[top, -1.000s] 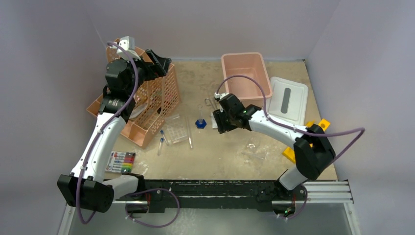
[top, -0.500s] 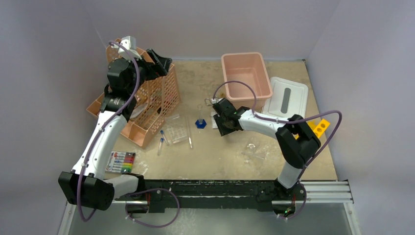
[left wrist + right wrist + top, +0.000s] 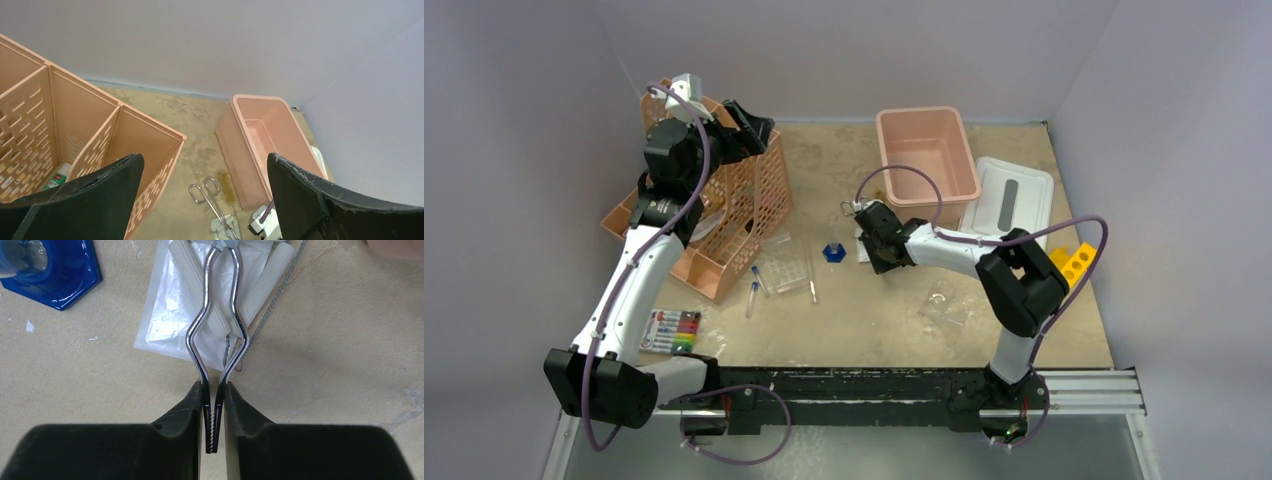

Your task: Organize the chemistry lab equipment

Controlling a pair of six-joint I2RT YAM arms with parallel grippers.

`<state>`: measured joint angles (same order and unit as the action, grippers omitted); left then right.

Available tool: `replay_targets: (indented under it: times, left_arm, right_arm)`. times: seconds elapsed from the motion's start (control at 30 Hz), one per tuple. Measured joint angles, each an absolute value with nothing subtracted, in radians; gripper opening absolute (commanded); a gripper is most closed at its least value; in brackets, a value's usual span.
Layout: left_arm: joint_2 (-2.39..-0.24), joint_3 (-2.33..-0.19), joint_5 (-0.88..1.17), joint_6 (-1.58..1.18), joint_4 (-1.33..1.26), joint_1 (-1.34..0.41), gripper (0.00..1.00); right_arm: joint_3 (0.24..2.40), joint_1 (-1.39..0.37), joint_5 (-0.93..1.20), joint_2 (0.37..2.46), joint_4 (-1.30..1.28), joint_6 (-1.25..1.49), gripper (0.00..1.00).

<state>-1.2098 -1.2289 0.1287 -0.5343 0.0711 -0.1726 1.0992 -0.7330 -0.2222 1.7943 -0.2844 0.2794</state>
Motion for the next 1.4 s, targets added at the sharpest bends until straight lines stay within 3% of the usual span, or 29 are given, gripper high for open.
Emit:
replay_targets:
  times: [0.2, 0.73, 1.4]
  left_arm:
    - [-1.209, -1.229, 0.126, -0.532, 0.075, -0.173, 0.93]
    - [-1.178, -1.198, 0.121, -0.619, 0.067, -0.173, 0.91]
    - [-1.223, -1.172, 0.076, -0.82, 0.048, -0.253, 0.88]
  right_arm:
    - [1.099, -0.733, -0.228, 1.792, -0.279, 0.28, 0.0]
    - [1.071, -0.733, -0.218, 1.609, -0.203, 0.305, 0.0]
    - [1.227, -0.673, -0.223, 1.701, -0.043, 0.282, 0.0]
